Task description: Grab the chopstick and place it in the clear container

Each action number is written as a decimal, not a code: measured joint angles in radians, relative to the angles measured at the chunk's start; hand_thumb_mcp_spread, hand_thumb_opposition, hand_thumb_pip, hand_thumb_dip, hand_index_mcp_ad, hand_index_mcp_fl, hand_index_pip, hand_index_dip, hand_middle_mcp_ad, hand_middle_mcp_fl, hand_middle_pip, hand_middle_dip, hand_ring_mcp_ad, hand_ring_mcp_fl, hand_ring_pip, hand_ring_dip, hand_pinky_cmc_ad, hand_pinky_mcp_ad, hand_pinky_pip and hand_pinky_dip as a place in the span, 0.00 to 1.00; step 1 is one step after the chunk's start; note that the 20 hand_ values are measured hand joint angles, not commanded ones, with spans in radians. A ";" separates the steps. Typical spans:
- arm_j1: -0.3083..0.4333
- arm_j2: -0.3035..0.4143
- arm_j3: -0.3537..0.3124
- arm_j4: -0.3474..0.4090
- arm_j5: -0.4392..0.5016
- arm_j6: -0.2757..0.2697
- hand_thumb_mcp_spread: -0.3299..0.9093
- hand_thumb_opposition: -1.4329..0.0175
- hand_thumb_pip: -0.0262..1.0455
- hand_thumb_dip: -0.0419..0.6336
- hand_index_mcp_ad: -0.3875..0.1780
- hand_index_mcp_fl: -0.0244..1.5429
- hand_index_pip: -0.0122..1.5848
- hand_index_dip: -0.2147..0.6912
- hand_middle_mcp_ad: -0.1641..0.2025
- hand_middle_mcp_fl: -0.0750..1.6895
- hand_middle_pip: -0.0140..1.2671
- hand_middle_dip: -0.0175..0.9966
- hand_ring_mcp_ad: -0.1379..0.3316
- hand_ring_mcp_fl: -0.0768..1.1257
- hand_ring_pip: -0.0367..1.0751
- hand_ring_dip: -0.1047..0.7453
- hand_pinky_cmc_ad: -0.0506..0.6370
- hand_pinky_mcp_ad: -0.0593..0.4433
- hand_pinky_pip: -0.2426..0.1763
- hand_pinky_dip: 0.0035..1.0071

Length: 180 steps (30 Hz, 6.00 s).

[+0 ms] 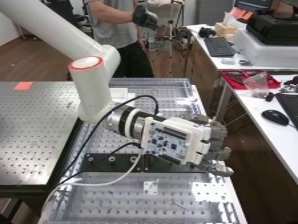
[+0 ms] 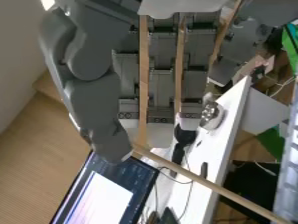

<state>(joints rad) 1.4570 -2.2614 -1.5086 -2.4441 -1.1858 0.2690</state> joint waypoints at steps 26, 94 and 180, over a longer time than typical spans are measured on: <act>-0.050 0.113 -0.010 -0.050 -0.047 -0.059 0.84 0.36 0.49 0.45 0.48 0.38 0.91 0.19 0.66 0.51 0.67 0.72 0.50 0.64 0.18 0.81 0.76 0.60 0.76 0.19; 0.443 0.184 0.250 -1.055 0.228 0.170 0.84 0.35 0.49 0.45 0.46 0.39 0.88 0.20 0.60 0.51 0.66 0.72 0.47 0.65 0.20 0.81 0.77 0.61 0.79 0.19; 0.387 -0.222 0.845 -1.658 0.025 0.123 0.82 0.34 0.51 0.46 0.42 0.40 0.87 0.21 0.59 0.50 0.68 0.72 0.47 0.59 0.33 0.73 0.77 0.64 0.74 0.31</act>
<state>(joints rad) 1.8439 -2.4835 -0.6638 -4.1020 -1.1605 0.3919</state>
